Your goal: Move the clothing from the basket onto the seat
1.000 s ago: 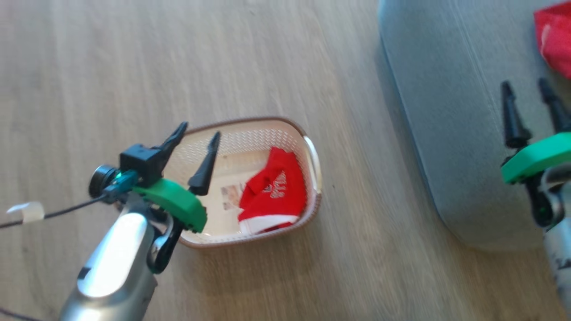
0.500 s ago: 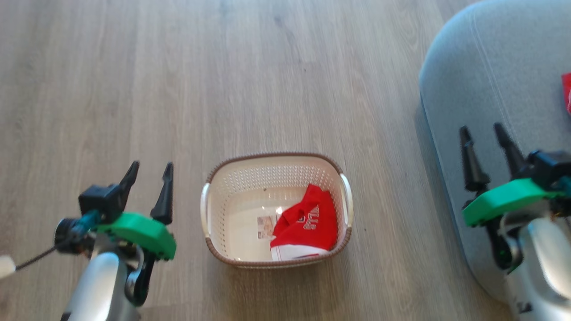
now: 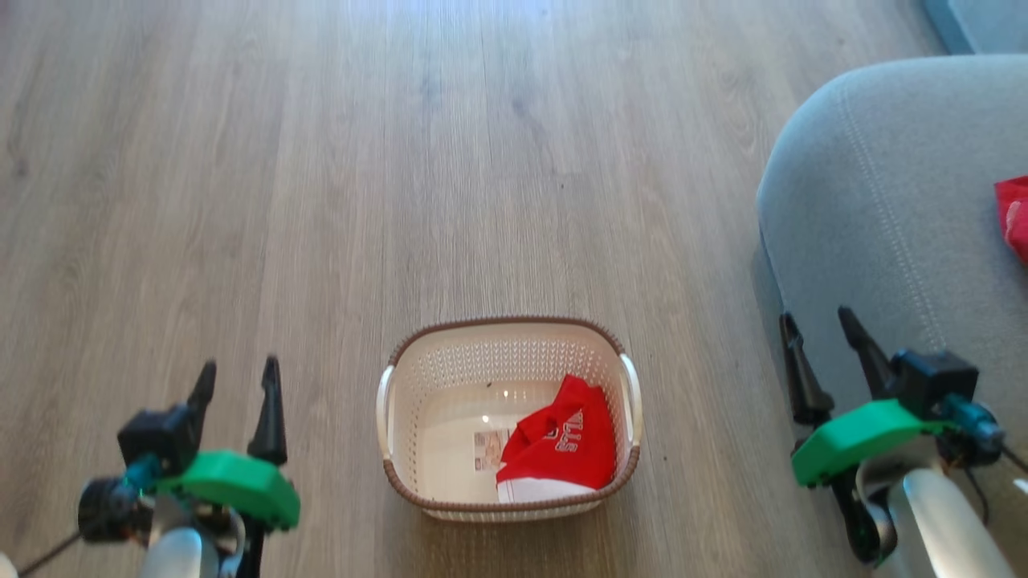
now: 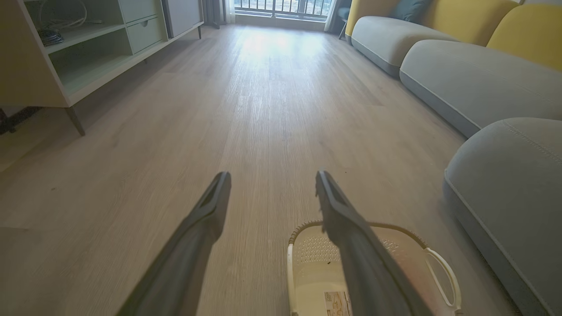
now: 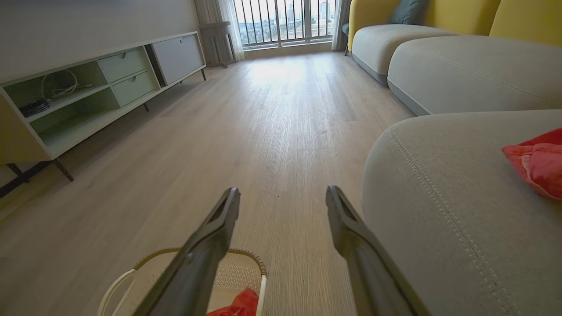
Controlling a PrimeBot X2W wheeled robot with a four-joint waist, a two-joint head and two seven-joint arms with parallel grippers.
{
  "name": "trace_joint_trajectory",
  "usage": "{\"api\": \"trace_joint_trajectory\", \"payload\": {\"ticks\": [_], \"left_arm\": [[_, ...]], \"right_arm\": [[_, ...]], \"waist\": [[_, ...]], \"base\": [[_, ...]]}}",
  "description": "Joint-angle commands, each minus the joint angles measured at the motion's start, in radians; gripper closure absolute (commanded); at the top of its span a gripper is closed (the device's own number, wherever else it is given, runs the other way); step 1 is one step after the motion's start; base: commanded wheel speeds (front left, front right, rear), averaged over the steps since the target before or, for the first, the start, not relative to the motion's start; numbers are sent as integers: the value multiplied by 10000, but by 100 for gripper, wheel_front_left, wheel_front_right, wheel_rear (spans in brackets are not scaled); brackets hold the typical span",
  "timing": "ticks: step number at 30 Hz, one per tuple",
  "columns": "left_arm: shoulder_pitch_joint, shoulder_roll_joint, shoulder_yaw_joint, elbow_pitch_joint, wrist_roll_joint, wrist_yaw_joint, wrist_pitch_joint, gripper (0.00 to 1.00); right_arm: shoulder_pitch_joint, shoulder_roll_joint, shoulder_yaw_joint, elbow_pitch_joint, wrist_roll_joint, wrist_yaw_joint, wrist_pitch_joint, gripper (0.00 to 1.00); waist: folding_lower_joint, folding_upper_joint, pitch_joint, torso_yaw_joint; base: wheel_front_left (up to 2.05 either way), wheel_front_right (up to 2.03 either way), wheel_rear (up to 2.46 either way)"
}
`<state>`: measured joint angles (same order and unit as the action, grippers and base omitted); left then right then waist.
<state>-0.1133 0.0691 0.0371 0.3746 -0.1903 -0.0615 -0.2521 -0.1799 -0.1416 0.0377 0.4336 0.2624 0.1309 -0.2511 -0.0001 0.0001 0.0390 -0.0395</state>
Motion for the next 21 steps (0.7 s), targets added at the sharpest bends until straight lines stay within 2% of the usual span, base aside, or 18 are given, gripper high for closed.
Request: {"api": "trace_joint_trajectory", "payload": {"ticks": [1, 12, 21], "left_arm": [[-121, 67, 390, -330, 90, -5, -97, 0], [475, -146, 793, -501, 590, -31, -97, 0], [660, -183, 496, -340, 750, -133, -97, 0]], "right_arm": [[-83, -13, 214, -337, -99, -2, -105, 0], [359, 4, 143, -87, -285, -2, -106, 0], [365, 48, 149, -120, -348, -2, -106, 0]], "waist": [[1, -1, -112, -10], [1, -1, -388, 49], [1, -1, -354, -32]], "base": [[0, 0, 0], [0, 0, 0], [0, 0, 0]]}}
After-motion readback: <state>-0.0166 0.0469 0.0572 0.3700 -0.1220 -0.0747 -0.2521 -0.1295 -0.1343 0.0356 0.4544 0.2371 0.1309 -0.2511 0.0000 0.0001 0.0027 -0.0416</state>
